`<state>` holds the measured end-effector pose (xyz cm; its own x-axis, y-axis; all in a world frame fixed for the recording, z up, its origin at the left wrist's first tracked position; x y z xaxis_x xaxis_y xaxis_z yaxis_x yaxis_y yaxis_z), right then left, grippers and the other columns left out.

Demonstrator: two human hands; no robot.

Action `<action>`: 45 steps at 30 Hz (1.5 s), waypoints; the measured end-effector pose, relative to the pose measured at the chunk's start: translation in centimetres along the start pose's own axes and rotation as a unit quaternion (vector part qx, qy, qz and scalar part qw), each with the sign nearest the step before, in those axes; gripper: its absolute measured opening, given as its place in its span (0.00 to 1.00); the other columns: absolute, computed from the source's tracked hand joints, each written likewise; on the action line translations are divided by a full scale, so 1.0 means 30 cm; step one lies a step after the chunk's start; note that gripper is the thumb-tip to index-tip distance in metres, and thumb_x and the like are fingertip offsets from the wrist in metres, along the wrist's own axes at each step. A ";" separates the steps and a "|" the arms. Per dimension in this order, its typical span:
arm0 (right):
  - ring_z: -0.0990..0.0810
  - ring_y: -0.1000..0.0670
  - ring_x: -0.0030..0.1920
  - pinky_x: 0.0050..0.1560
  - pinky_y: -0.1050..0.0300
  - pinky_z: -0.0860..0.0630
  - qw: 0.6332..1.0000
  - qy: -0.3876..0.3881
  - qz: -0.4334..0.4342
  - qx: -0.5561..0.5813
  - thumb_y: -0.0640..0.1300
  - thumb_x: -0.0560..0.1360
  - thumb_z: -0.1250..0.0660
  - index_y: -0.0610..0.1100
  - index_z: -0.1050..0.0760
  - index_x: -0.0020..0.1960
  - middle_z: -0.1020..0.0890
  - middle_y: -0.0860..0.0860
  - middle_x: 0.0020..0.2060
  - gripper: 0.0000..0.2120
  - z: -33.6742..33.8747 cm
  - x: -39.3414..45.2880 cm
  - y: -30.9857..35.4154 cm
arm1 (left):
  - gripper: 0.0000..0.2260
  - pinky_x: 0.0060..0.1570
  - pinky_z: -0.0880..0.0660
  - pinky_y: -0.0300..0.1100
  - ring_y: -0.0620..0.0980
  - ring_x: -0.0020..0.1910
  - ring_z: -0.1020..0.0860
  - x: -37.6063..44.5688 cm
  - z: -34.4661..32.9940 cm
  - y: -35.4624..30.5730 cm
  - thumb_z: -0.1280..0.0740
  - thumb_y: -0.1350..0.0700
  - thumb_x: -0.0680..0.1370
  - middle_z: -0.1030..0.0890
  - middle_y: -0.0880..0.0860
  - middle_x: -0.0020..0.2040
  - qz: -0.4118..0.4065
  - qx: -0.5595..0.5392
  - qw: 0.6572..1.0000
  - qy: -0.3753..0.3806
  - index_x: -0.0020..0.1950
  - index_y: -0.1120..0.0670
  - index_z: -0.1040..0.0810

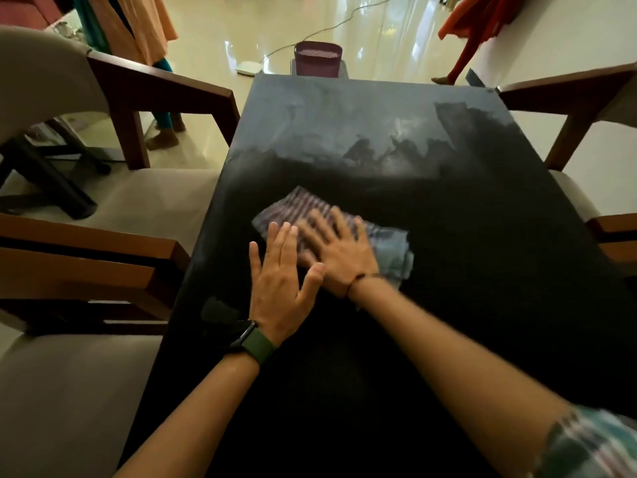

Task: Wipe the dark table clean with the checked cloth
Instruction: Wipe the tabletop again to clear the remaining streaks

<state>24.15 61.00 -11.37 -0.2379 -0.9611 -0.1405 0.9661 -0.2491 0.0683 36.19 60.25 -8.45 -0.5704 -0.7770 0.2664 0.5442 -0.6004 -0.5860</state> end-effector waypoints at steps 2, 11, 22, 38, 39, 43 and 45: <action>0.66 0.47 0.75 0.71 0.41 0.67 0.997 0.024 0.065 0.025 0.63 0.79 0.58 0.61 0.63 0.74 0.61 0.57 0.75 0.27 -0.023 -0.204 0.064 | 0.37 0.70 0.66 0.46 0.45 0.72 0.58 -0.022 0.016 -0.029 0.58 0.35 0.70 0.46 0.54 0.75 0.013 -0.002 1.000 0.015 0.73 0.57 0.46; 0.61 0.51 0.76 0.74 0.42 0.58 0.985 0.033 -0.171 -0.011 0.67 0.72 0.66 0.62 0.61 0.74 0.57 0.57 0.76 0.31 -0.007 -0.342 -0.378 | 0.36 0.69 0.69 0.43 0.42 0.73 0.61 -0.134 0.117 -0.003 0.59 0.35 0.71 0.49 0.51 0.76 0.030 0.001 0.999 0.046 0.73 0.54 0.49; 0.61 0.48 0.76 0.72 0.40 0.62 1.000 -0.013 0.018 -0.022 0.63 0.79 0.57 0.60 0.57 0.76 0.56 0.55 0.77 0.26 0.040 0.298 0.032 | 0.38 0.68 0.73 0.39 0.37 0.71 0.65 -0.151 0.139 0.119 0.60 0.33 0.69 0.54 0.46 0.75 0.072 -0.020 0.997 0.021 0.74 0.52 0.52; 0.53 0.41 0.75 0.69 0.41 0.59 0.940 0.005 0.325 -0.099 0.61 0.77 0.50 0.58 0.56 0.76 0.45 0.54 0.75 0.31 -0.097 -0.419 0.269 | 0.44 0.70 0.67 0.42 0.39 0.72 0.61 -0.391 0.298 0.062 0.67 0.27 0.66 0.49 0.50 0.76 0.155 -0.051 0.986 -0.037 0.73 0.54 0.50; 0.58 0.43 0.75 0.69 0.40 0.61 0.932 0.009 0.352 -0.081 0.60 0.76 0.48 0.59 0.56 0.76 0.49 0.55 0.76 0.31 -0.096 -0.395 0.297 | 0.44 0.70 0.67 0.42 0.39 0.72 0.61 -0.406 0.301 0.069 0.67 0.27 0.66 0.49 0.49 0.76 0.162 -0.054 0.985 -0.037 0.73 0.53 0.51; 0.66 0.51 0.74 0.72 0.39 0.66 0.942 0.032 0.332 -0.041 0.63 0.74 0.59 0.64 0.60 0.73 0.60 0.63 0.73 0.28 -0.039 -0.143 0.391 | 0.44 0.70 0.67 0.42 0.39 0.72 0.62 -0.440 0.293 0.119 0.69 0.28 0.66 0.50 0.49 0.76 0.170 -0.045 0.984 -0.039 0.73 0.53 0.51; 0.61 0.50 0.76 0.72 0.36 0.60 0.964 0.001 0.264 -0.036 0.65 0.71 0.63 0.65 0.57 0.73 0.56 0.61 0.75 0.31 -0.008 0.051 0.396 | 0.43 0.70 0.68 0.41 0.38 0.72 0.62 -0.442 0.284 0.141 0.68 0.28 0.67 0.51 0.48 0.76 0.169 -0.054 0.983 -0.044 0.74 0.54 0.51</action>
<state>35.30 56.60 -11.02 0.2889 -0.9513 -0.1073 0.9569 0.2835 0.0625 51.29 66.39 -7.94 -0.3097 -0.9451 0.1042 0.6223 -0.2843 -0.7293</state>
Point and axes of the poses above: each hand's wrist, its own x-axis towards the middle knuckle, its own z-axis out of the back of the hand, y = z × x, the point moved 5 cm from there along x, towards the middle knuckle
